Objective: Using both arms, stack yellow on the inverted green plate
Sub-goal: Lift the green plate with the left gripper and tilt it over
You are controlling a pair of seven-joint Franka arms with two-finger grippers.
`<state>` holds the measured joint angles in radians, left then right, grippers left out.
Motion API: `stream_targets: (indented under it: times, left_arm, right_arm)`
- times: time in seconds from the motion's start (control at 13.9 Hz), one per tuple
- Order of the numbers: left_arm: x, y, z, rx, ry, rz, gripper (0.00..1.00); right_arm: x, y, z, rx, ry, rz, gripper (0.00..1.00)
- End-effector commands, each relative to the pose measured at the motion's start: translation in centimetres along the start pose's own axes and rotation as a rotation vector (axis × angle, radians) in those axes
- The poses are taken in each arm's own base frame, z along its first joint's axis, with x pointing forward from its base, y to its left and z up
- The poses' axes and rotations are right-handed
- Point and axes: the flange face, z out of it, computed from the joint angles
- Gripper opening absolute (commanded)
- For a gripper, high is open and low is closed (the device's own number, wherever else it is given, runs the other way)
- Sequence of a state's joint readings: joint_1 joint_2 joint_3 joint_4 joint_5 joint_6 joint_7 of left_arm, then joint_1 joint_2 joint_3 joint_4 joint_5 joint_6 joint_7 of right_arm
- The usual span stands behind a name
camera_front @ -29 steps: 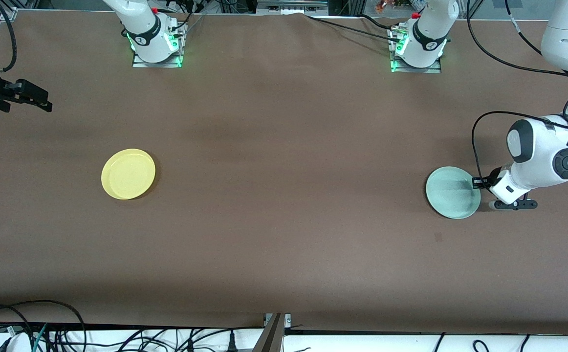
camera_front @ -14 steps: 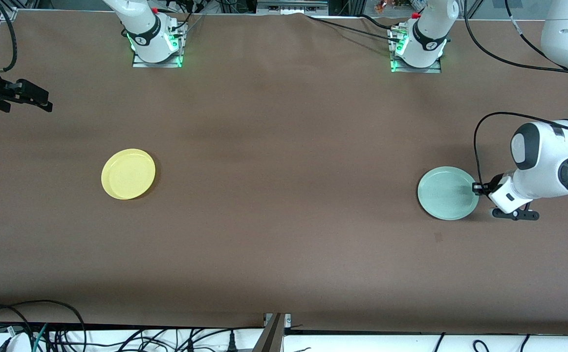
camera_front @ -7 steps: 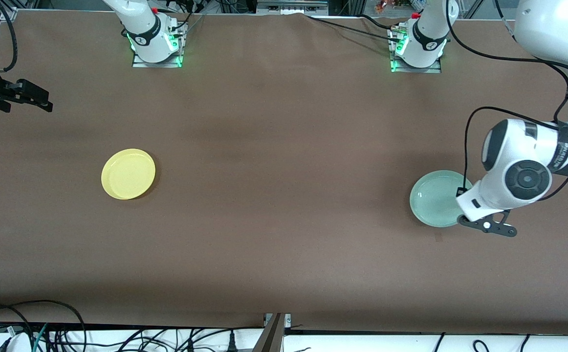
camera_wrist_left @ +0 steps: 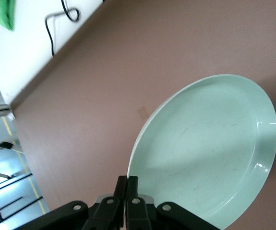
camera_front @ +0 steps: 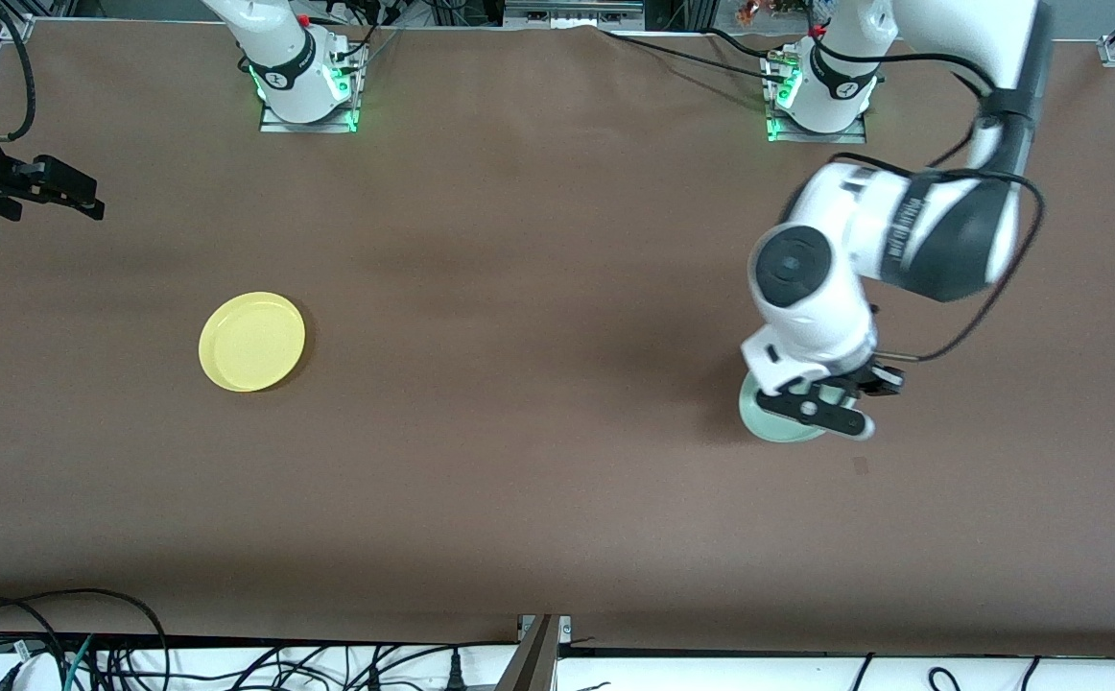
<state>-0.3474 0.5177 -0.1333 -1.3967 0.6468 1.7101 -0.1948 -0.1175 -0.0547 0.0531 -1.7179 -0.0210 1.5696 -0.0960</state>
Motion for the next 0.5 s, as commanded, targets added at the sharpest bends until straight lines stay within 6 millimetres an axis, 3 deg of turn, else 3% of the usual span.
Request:
stream_targets:
  times: [0.0,0.29,0.43]
  left_arm:
    - [0.9,5.7,-3.9,0.111,0.068,-0.026,0.00]
    - [1.3,13.6,-6.4,0.155,0.114,-0.094,0.00]
    - [0.7,18.8,-7.9,0.228,0.190,-0.134,0.00]
  right_arm:
    - [0.1,-0.1,-0.5,-0.019,0.006,0.006,1.00]
    - [0.0,-0.1,-0.5,-0.019,0.005,0.006,1.00]
    - [0.0,-1.0,-0.5,-0.020,0.002,-0.009,1.00]
